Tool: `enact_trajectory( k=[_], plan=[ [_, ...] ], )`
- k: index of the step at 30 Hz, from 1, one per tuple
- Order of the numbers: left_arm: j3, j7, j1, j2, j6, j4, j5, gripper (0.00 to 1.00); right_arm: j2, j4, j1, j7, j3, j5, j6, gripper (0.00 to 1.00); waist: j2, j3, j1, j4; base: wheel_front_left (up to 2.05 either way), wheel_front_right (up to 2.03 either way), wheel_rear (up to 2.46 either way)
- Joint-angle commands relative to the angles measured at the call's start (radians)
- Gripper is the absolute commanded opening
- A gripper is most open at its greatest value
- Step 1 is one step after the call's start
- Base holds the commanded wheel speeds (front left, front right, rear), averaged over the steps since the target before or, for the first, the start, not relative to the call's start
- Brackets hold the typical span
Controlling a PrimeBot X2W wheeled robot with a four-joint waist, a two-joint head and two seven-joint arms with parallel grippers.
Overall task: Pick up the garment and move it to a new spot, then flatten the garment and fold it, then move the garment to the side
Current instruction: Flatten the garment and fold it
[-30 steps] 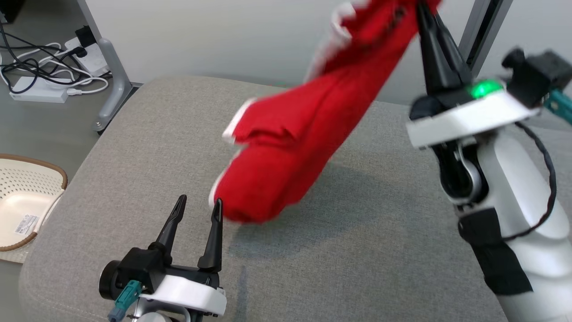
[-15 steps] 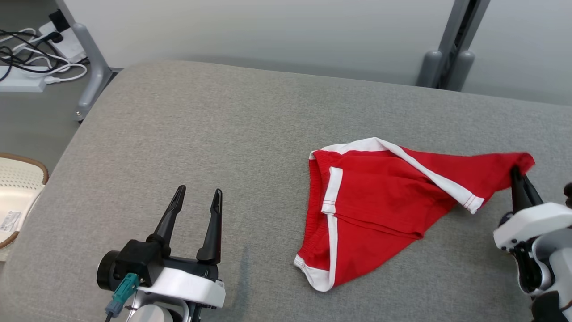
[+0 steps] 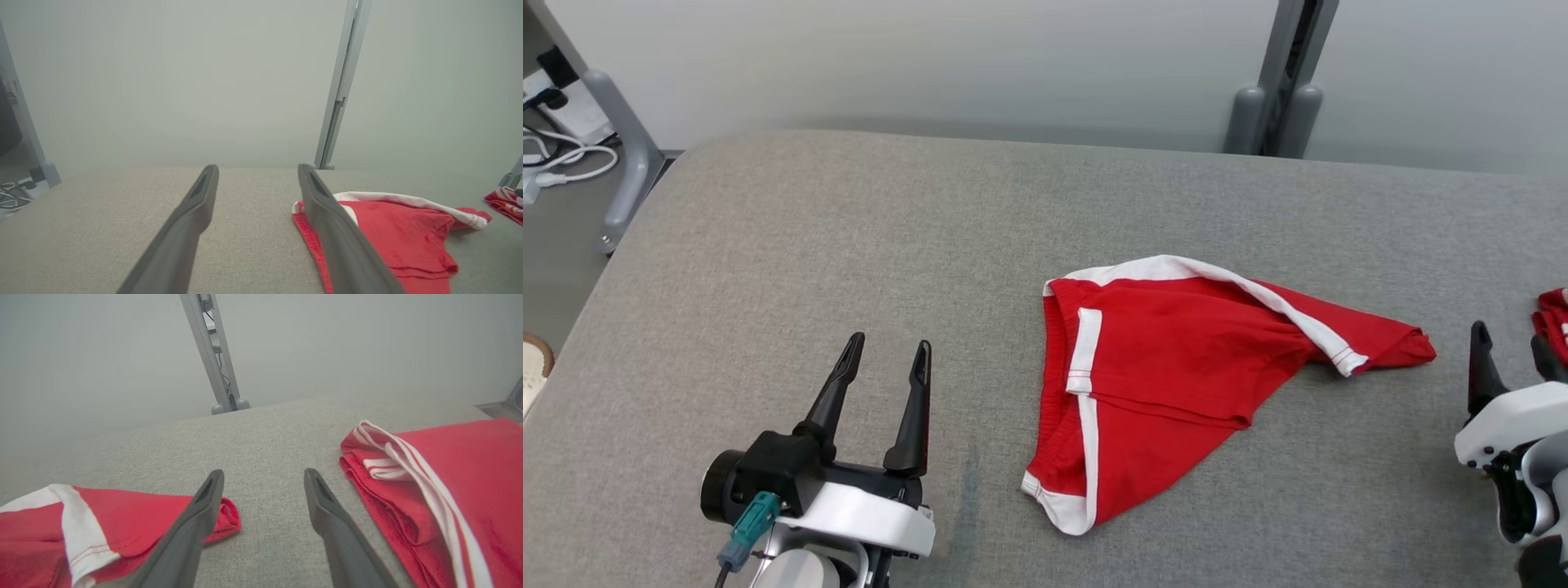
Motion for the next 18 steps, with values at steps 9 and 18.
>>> enact_trajectory(
  k=[9, 18],
  plan=[
    [0.016, -0.001, 0.023, 0.003, 0.008, -0.013, 0.003, 1.0, 0.006, -0.319, 0.064, -0.057, 0.098, -0.104, 0.0, 1.0, -0.0001, -0.053, 0.0, -0.036, 0.0, 0.0, 0.0],
    [0.03, -0.001, 0.062, 0.003, 0.022, -0.04, -0.001, 1.0, 0.026, -0.668, 0.273, -0.058, 0.184, -0.207, 0.0, 1.0, -0.0001, -0.1, 0.0, -0.038, 0.0, 0.0, 0.0]
  ],
)
